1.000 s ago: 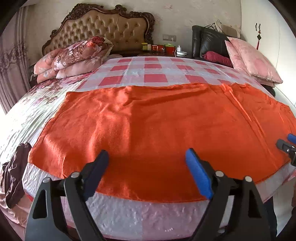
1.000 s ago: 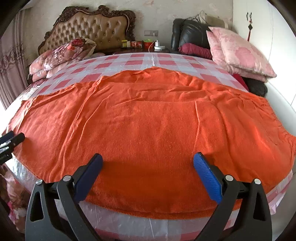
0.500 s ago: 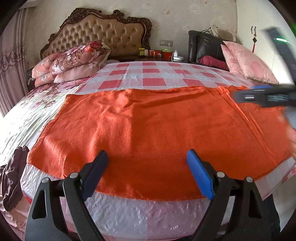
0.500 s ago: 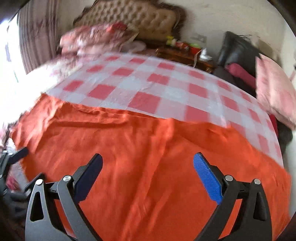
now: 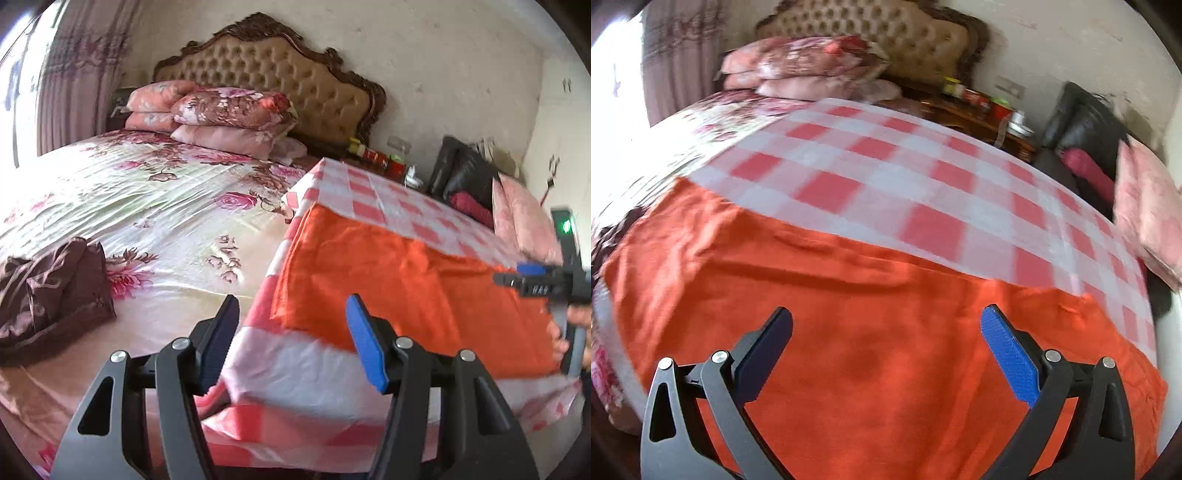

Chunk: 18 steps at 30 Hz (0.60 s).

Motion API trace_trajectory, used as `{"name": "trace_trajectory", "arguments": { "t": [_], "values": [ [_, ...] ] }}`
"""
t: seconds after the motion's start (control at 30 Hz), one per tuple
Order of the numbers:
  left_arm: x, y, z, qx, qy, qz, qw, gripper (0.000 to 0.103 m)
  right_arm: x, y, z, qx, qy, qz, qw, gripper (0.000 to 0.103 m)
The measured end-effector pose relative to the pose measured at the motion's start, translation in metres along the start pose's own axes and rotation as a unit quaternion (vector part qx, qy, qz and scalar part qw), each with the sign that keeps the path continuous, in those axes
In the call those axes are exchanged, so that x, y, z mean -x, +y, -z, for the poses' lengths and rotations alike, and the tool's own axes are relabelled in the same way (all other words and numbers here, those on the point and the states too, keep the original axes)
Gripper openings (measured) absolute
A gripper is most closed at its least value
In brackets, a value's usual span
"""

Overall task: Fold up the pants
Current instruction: 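Grasp the orange pants edge with the left tool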

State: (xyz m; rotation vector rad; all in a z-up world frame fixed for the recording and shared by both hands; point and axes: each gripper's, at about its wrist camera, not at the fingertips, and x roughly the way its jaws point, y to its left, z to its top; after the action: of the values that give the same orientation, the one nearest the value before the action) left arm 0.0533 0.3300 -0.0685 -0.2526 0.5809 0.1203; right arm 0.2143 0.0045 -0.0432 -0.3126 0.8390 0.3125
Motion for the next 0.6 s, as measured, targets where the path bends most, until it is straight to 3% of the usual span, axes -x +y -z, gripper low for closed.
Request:
{"name": "trace_trajectory", "arguments": {
  "t": [0.13, 0.33, 0.53, 0.6],
  "values": [
    [-0.010, 0.005, -0.002, -0.010, 0.022, 0.010, 0.9996, 0.038, -0.004, 0.029, -0.003, 0.021, 0.005, -0.012, 1.000, 0.098],
    [-0.026, -0.010, 0.000, -0.055, 0.048, 0.006, 0.9973, 0.037, -0.015, 0.035, -0.002, 0.021, 0.017, -0.001, 1.000, 0.098],
    [-0.031, -0.018, 0.003, -0.077, 0.048, -0.007, 0.9958, 0.029, -0.023, 0.038, 0.002, 0.019, 0.022, -0.003, 1.000, 0.098],
    [-0.032, -0.013, 0.001, -0.060, 0.054, -0.001, 0.9967, 0.024, -0.024, 0.037, 0.002, 0.011, 0.023, -0.004, 1.000, 0.098]
  ]
}}
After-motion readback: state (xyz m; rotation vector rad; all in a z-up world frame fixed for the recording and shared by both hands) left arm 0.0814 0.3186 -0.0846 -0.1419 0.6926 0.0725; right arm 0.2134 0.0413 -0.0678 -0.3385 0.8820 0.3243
